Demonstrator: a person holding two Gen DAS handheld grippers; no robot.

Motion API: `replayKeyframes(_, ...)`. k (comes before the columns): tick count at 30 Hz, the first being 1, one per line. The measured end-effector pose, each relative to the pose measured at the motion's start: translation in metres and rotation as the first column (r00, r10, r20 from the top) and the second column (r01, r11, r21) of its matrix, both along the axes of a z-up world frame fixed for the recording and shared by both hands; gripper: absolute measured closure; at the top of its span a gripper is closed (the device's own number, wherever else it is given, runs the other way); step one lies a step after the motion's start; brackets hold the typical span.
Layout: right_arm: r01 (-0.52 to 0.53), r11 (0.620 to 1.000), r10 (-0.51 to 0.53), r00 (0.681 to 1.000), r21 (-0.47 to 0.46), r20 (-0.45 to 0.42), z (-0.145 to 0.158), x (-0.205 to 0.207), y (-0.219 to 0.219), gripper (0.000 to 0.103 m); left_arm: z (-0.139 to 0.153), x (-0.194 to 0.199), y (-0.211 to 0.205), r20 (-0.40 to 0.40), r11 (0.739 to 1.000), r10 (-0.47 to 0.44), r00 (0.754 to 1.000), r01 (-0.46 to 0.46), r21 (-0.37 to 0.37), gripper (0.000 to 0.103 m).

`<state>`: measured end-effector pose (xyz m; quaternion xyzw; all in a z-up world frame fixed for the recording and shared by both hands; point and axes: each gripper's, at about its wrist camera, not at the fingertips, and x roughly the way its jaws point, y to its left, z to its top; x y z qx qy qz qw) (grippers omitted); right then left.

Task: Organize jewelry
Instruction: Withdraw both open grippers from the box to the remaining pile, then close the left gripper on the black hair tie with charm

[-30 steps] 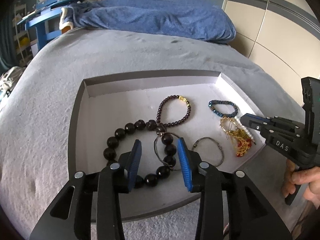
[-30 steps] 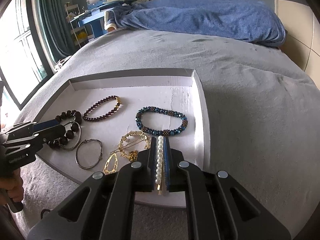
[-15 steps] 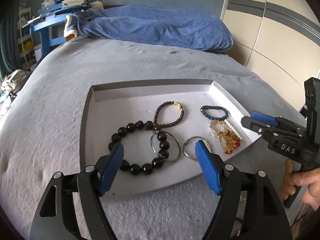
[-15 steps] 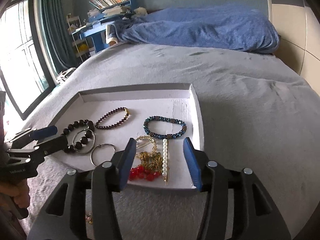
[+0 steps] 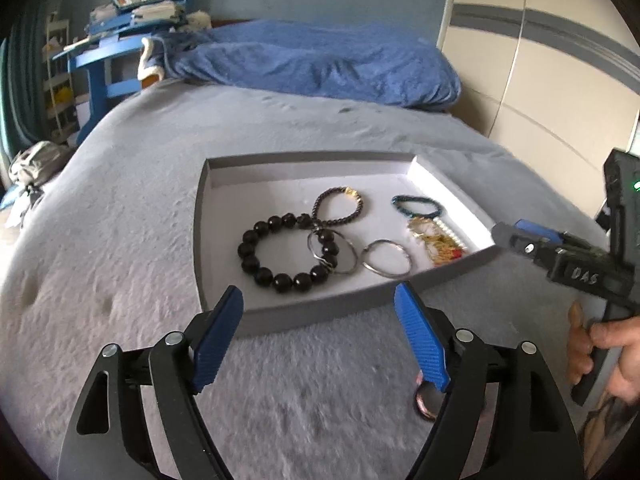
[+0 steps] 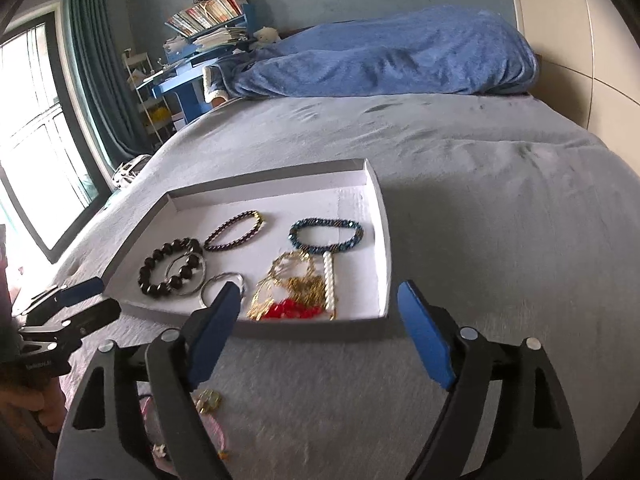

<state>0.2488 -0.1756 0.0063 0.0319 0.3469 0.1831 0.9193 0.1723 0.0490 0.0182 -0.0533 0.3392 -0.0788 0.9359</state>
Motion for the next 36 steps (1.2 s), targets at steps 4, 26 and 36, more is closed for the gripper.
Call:
replayKeyframes(4,-0.001,1.0,0.001,1.0,0.006,0.0,0.0,-0.014,-0.001,0.018,0.003,-0.012,0.002,0.02,1.0,-0.014,1.0,0.014,-0.016,0.024)
replayKeyframes(26,-0.001,1.0,0.003,0.996,0.027,-0.089,-0.021,-0.04,-0.007,0.018,-0.031,-0.036,-0.037,-0.121,0.978,-0.207,0.971,0.21,0.007,0.053)
replayKeyframes(36,-0.063,0.998,0.063,0.994,-0.001,-0.09,-0.024,-0.044,0.006,0.031,-0.038,-0.038,-0.052,-0.156,0.958,-0.28,0.947,0.287,0.026,0.099)
